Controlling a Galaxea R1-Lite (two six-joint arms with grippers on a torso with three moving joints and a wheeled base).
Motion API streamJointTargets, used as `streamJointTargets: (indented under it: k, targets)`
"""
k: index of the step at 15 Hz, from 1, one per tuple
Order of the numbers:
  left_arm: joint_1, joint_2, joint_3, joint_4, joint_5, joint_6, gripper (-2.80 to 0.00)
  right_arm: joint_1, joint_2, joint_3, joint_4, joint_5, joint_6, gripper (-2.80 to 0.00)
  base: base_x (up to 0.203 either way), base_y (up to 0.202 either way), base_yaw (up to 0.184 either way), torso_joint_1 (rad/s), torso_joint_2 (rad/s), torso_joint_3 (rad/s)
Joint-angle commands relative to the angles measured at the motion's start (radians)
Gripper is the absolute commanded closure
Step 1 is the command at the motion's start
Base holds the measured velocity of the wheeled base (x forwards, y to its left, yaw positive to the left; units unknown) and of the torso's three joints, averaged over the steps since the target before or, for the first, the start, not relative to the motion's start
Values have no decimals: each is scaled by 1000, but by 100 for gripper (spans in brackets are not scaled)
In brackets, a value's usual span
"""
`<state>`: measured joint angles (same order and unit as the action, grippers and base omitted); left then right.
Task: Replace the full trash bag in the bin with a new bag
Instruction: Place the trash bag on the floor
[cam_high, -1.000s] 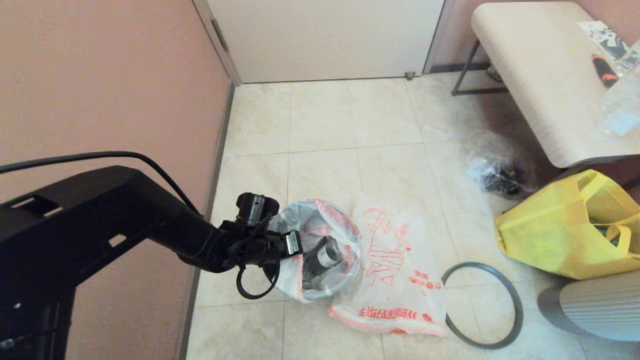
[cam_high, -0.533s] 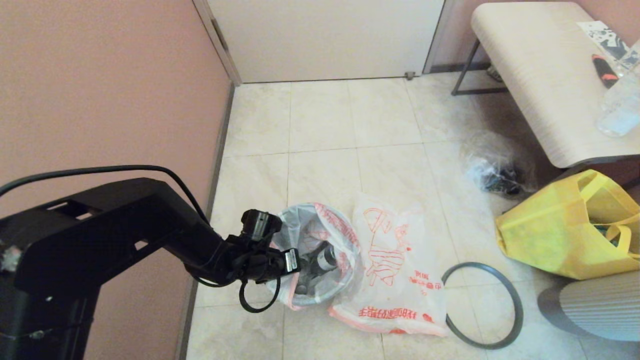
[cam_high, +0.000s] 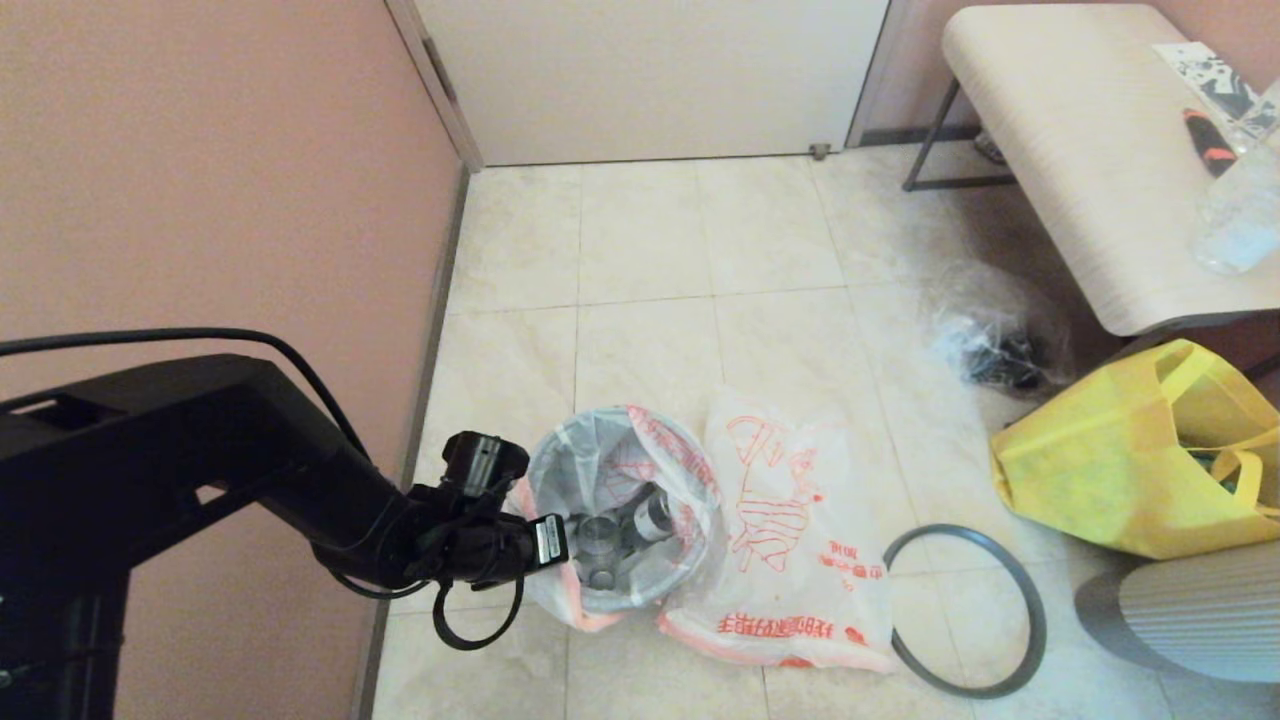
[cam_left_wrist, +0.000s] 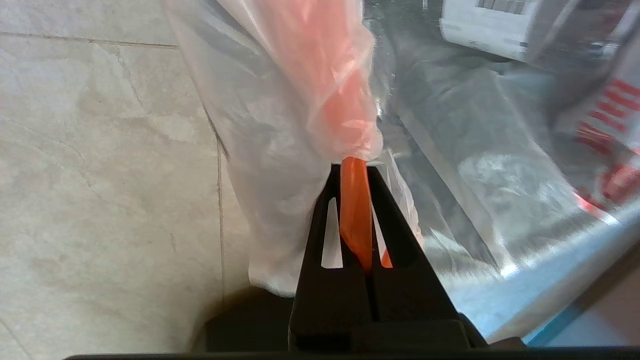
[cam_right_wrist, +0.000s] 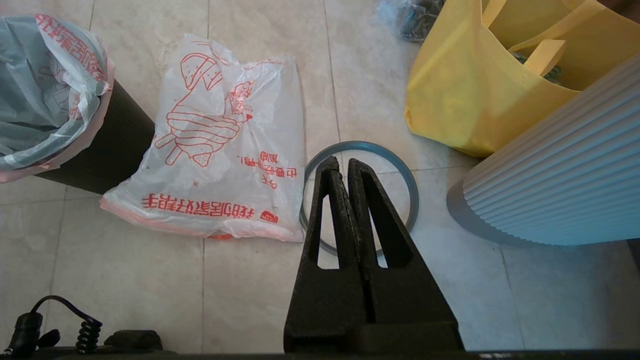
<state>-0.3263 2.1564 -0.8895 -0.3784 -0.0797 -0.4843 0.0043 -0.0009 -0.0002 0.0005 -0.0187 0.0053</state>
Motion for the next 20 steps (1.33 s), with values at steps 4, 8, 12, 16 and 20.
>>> streamJointTargets:
  k: [4,8,12,16,20]
  targets:
    - [1,-35,23,-4,-30,-10,0,1,132,-144,66,46,-16,0,0,0,0,0,0,0]
    - [-9,-23,38,-69,-33,-9,0,4,544,-384,85,152,-54,0,0,0,0,0,0,0]
    - [-7,-39,38,-76,-28,-8,0,152,1034,-675,86,94,-72,0,0,0,0,0,0,0]
    - [-5,-6,38,-76,-28,-5,0,371,1526,-861,-78,-129,-71,0,0,0,0,0,0,0]
    - [-17,7,40,-89,-31,-3,0,461,1828,-1116,-205,-213,-77,0,0,0,0,0,0,0]
